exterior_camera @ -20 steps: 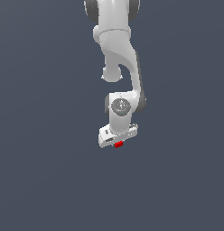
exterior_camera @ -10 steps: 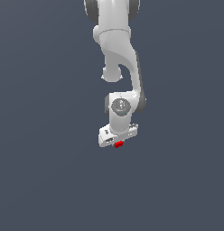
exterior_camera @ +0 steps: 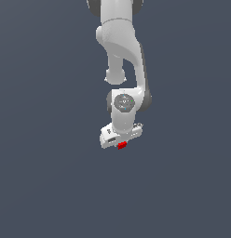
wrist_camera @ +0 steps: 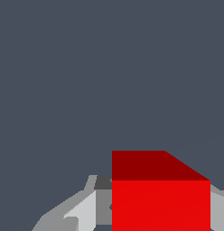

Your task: Pick up the red cube and move it to a goal position.

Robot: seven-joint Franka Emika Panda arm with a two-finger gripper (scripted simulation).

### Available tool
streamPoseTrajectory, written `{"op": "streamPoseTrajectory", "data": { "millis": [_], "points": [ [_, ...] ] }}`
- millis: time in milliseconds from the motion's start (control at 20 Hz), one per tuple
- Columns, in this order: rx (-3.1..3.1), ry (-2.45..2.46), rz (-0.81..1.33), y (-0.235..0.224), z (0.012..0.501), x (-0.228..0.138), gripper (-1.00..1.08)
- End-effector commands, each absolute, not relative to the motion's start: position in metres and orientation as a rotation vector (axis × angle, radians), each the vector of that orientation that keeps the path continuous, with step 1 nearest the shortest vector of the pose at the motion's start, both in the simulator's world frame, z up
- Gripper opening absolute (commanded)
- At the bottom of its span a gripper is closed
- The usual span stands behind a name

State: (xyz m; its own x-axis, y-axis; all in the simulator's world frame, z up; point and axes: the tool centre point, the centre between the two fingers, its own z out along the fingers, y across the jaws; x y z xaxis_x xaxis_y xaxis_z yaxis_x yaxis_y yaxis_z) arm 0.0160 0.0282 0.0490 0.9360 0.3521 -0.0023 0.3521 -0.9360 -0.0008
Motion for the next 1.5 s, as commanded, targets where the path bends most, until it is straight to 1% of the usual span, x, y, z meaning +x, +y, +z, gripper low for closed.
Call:
{"op": "streamPoseTrajectory", "data": {
  "millis": [0,300,1000,1200,1450],
  "points": [
    [-3.091,-0.562,0.001,0.026,0.065,0.014,-1.0],
    [-3.091,-0.563,0.001,0.021,0.12,0.006,-1.0],
    [-3.09,-0.564,0.0,0.004,0.283,-0.014,-1.0],
    [-3.09,-0.564,0.0,0.001,0.319,-0.017,-1.0],
    [-3.09,-0.563,0.0,-0.003,0.349,-0.02,-1.0]
  ]
}}
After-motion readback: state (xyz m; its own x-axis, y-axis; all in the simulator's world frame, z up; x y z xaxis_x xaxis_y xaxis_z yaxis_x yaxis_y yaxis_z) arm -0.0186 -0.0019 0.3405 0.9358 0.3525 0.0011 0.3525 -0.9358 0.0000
